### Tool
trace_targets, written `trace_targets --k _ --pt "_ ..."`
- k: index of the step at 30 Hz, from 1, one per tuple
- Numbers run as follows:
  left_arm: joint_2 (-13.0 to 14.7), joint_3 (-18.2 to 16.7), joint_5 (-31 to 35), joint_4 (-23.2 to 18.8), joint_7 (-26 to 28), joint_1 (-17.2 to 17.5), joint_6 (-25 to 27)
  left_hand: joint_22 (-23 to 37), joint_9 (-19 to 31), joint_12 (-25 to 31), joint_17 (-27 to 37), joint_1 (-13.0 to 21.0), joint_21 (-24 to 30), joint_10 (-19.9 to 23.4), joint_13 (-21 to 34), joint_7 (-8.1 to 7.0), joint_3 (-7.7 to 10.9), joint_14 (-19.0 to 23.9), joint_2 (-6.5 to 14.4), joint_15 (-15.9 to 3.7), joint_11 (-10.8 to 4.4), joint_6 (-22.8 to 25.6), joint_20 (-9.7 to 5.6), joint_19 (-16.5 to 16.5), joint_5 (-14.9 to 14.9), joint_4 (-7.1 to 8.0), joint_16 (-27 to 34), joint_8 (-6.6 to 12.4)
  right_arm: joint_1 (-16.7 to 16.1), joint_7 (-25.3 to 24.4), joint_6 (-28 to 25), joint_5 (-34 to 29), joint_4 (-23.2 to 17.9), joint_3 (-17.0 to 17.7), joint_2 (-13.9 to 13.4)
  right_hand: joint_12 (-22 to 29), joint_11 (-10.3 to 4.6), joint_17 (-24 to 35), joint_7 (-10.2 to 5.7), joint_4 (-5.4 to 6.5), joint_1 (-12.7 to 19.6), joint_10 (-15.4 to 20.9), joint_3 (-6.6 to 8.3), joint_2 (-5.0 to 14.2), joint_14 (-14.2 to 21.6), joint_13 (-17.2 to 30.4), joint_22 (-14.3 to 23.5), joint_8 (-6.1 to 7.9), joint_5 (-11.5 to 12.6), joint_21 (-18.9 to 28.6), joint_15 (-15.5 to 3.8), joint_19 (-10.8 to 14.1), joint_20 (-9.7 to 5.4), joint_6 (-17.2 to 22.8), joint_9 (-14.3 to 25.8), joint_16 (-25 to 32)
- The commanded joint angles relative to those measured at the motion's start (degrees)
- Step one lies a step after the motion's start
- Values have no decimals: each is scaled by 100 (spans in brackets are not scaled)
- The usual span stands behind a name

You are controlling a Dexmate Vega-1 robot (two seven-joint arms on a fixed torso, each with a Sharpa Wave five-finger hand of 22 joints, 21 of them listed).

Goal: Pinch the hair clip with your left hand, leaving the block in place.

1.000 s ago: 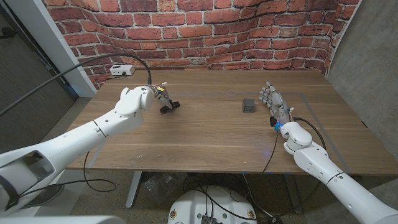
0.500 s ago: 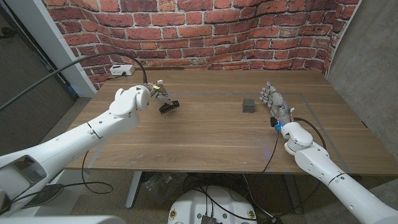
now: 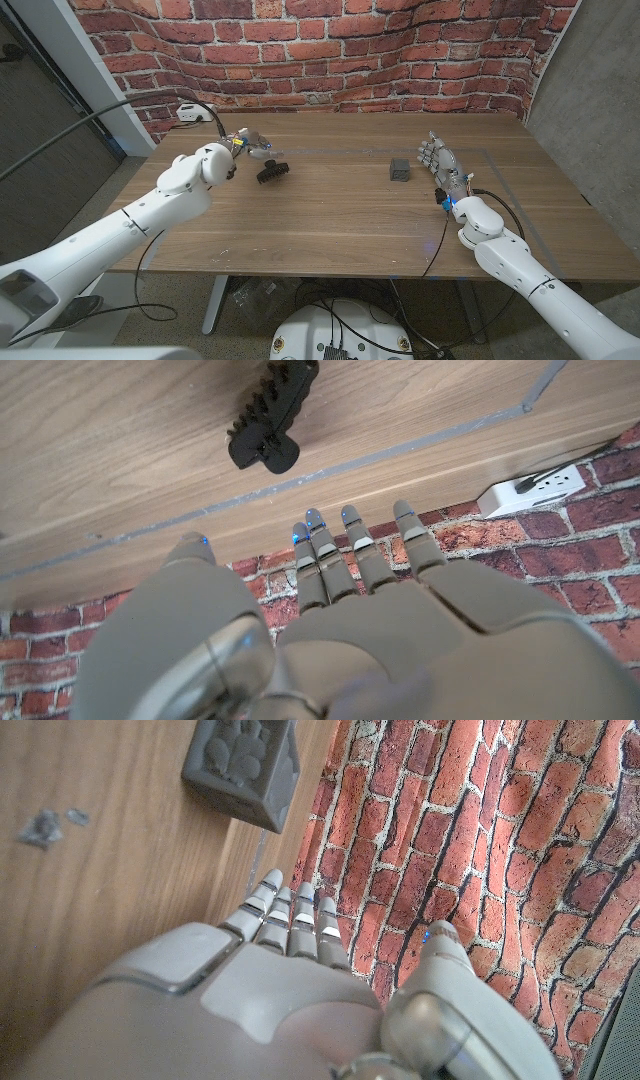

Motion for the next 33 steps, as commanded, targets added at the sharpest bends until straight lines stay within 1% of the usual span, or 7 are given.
trace_targets --k 1,4,12,16,28,31,33 --pt "-367 -1066 -1781 543 2058 993 -1800 11 20 30 22 -202 20 -97 14 127 -82 -7 -48 32 114 -25 -19 44 22 80 16 31 14 85 112 -23 33 1 -16 7 -9 16 -17 -22 57 50 4 -23 34 17 15 22 -30 -38 -20 61 -24 75 14 -19" --pt "-452 -1175 -2136 693 2219 1085 -2209 12 17 16 24 -312 -6 -214 14 138 -144 -133 -71 73 179 -111 -21 -21 34 122 -23 16 24 118 162 -37 38 3 -19 4 -9 16 -120 -18 53 44 1 -17 32 17 16 122 -30 -68 -22 71 -25 348 28 -21" --pt "-663 -1286 -2986 1112 2226 1137 -3096 16 10 -16 24 -568 -55 -638 10 250 -292 -457 -103 147 348 -527 -28 -259 82 185 -67 -39 42 181 321 -147 17 11 -58 8 -14 16 -100 -20 52 55 -5 -23 33 18 17 67 -30 -85 -22 80 -24 233 32 -22" --pt "-957 -1341 -3547 1591 2165 1133 -3960 20 8 2 24 -654 -33 -718 7 306 -343 -534 -110 187 438 -672 -34 -260 98 199 -60 -40 73 242 447 -211 71 3 -52 4 -11 15 -94 -21 52 49 -8 -26 30 18 17 46 -31 -93 -20 84 -23 189 33 -24" --pt "-1570 -1286 -5295 2557 1011 944 -5247 23 3 49 20 -780 17 -712 0 400 -422 -509 -124 258 583 -729 -37 -159 126 210 -22 -7 177 445 1040 -404 436 -21 70 9 -38 19 -93 -14 31 64 -26 -44 44 17 17 24 -35 -105 -64 116 -55 148 31 -17" --pt "-1677 -1266 -5679 2734 647 892 -5437 22 -1 46 18 -844 -42 -776 -6 414 -462 -585 -122 284 649 -811 -91 -334 148 212 -37 -9 206 509 1185 -455 509 -26 84 8 -44 22 -96 -6 13 63 -36 -50 58 17 17 21 -36 -101 -80 149 -88 144 31 -10" --pt "-1761 -1271 -5867 2806 532 888 -5540 22 -4 60 11 -907 -58 -798 -15 446 -503 -623 -109 259 723 -814 -412 -458 178 207 -33 20 219 559 1279 -485 544 -29 86 12 -54 24 -97 1 0 74 -43 -54 72 17 16 19 -37 -98 -89 171 -95 142 30 -4"
